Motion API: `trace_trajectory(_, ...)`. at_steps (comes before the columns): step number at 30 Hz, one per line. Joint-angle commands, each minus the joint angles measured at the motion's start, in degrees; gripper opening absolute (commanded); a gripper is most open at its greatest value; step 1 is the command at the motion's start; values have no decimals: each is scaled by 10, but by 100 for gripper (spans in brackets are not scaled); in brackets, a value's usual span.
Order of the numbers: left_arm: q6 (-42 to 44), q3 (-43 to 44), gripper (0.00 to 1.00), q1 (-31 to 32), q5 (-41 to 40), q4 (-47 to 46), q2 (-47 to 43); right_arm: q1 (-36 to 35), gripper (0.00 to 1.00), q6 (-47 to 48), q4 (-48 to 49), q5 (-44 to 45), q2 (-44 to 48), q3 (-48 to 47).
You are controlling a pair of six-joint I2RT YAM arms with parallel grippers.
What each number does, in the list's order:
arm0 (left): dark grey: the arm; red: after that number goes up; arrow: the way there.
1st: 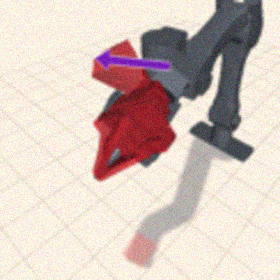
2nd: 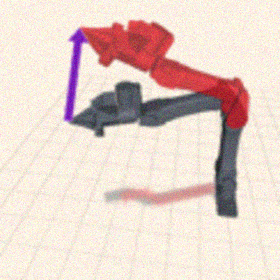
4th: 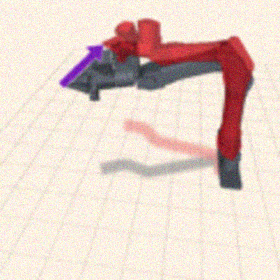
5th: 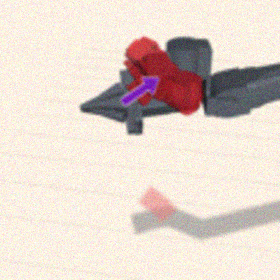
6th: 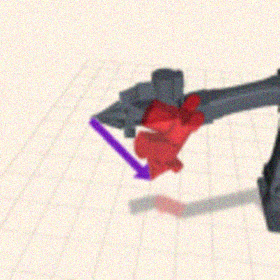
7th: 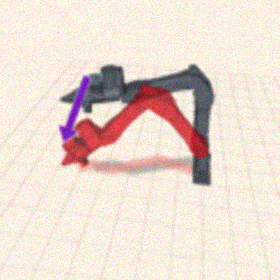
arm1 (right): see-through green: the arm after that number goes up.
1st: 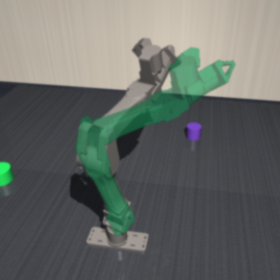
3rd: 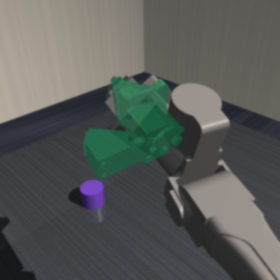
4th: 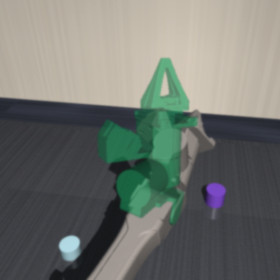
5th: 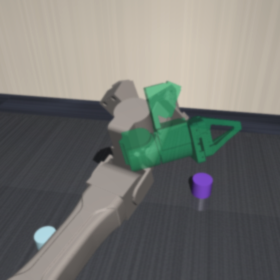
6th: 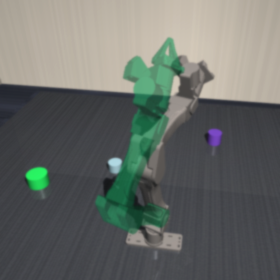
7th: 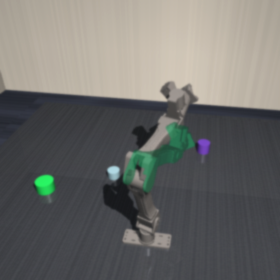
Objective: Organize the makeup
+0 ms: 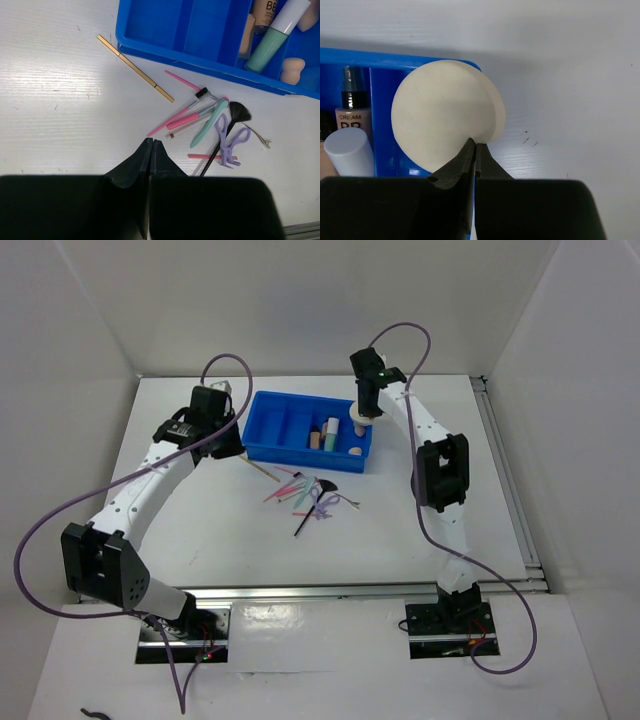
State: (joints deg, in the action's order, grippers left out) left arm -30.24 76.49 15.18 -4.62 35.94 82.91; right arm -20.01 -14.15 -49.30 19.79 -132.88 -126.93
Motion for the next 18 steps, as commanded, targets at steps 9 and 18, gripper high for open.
trace_trajectory(9,0,16,10,-2,1,-3,10,-28,0,14,4,29,24,24)
trace_trajectory(18,0,16,10,-2,7,-3,4,-66,0,14,-6,46,31,24)
